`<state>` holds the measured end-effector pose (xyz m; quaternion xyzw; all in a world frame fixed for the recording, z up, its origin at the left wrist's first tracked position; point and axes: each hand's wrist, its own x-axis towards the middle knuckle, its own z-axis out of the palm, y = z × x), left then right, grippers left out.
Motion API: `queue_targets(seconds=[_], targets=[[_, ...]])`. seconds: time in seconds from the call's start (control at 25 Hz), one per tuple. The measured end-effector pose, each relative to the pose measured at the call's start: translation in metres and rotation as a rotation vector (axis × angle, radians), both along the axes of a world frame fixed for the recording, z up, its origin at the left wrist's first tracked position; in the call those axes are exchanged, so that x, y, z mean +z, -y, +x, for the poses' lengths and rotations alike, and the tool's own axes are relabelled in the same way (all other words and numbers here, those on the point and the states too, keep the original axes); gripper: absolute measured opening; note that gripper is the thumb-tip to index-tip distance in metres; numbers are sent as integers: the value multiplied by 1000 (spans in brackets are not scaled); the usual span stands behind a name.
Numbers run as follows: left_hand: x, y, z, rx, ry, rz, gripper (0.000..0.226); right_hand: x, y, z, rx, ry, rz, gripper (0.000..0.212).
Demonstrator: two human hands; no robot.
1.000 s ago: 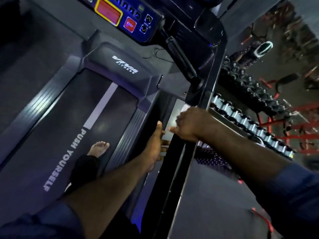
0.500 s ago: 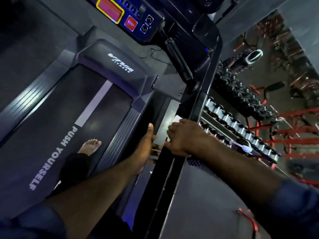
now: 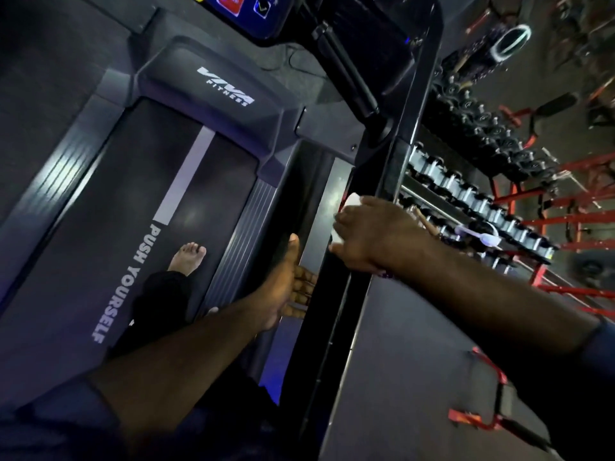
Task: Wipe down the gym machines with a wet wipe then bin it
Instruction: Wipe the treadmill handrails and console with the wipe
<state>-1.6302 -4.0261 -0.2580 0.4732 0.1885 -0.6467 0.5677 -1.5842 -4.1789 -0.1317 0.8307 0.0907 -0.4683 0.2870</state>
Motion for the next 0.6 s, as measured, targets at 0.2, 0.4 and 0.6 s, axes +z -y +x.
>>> queue_targets(seconds=[0.2,0.4,0.6], targets=[[-1,-7,-19,-35,8,28,96,-19,-14,13,-34,4,-166,71],[2,-23,-35,-31,-5,26,101,6,-27,-19,-157,-10,-36,65],[-1,-42,-53,-35,-1,58,116,-20,-57,-35,-77,-15,-177,80]])
